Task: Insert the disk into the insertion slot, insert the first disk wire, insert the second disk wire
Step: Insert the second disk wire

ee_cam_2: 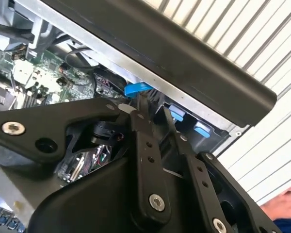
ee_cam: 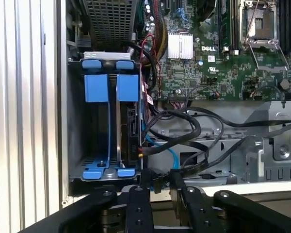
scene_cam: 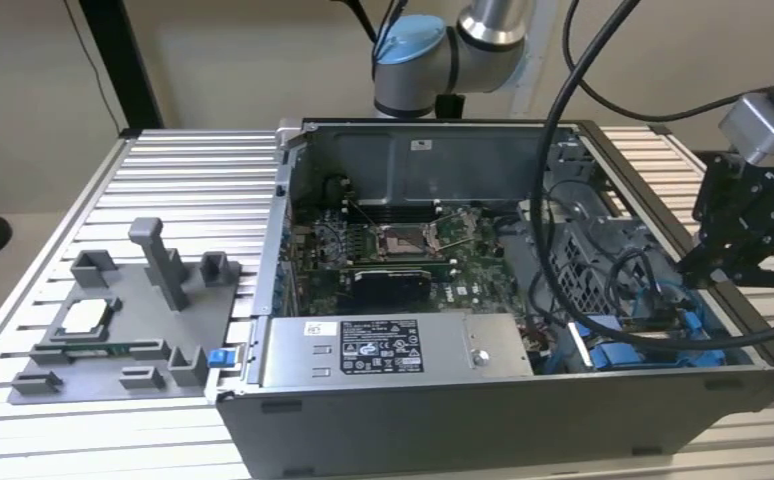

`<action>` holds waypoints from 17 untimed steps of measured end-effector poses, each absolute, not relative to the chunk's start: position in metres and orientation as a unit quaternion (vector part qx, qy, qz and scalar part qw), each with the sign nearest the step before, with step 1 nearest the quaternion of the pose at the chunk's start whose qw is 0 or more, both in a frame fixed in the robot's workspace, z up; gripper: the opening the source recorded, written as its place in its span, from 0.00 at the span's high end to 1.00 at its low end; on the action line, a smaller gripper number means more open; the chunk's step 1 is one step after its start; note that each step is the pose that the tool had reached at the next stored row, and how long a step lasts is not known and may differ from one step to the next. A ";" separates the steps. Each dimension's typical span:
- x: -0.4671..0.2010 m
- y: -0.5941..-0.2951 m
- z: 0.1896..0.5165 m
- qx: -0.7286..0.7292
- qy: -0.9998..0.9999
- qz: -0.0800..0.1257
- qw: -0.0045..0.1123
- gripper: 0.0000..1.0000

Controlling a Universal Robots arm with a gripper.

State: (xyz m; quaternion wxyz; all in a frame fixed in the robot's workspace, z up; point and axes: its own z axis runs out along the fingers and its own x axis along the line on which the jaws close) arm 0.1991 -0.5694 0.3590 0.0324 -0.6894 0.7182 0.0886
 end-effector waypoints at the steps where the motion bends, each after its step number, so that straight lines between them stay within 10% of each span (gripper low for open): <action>1: 0.199 -0.569 0.359 -0.689 0.718 0.092 0.036 1.00; 17: 0.179 -0.572 0.389 -0.687 0.717 0.106 0.049 1.00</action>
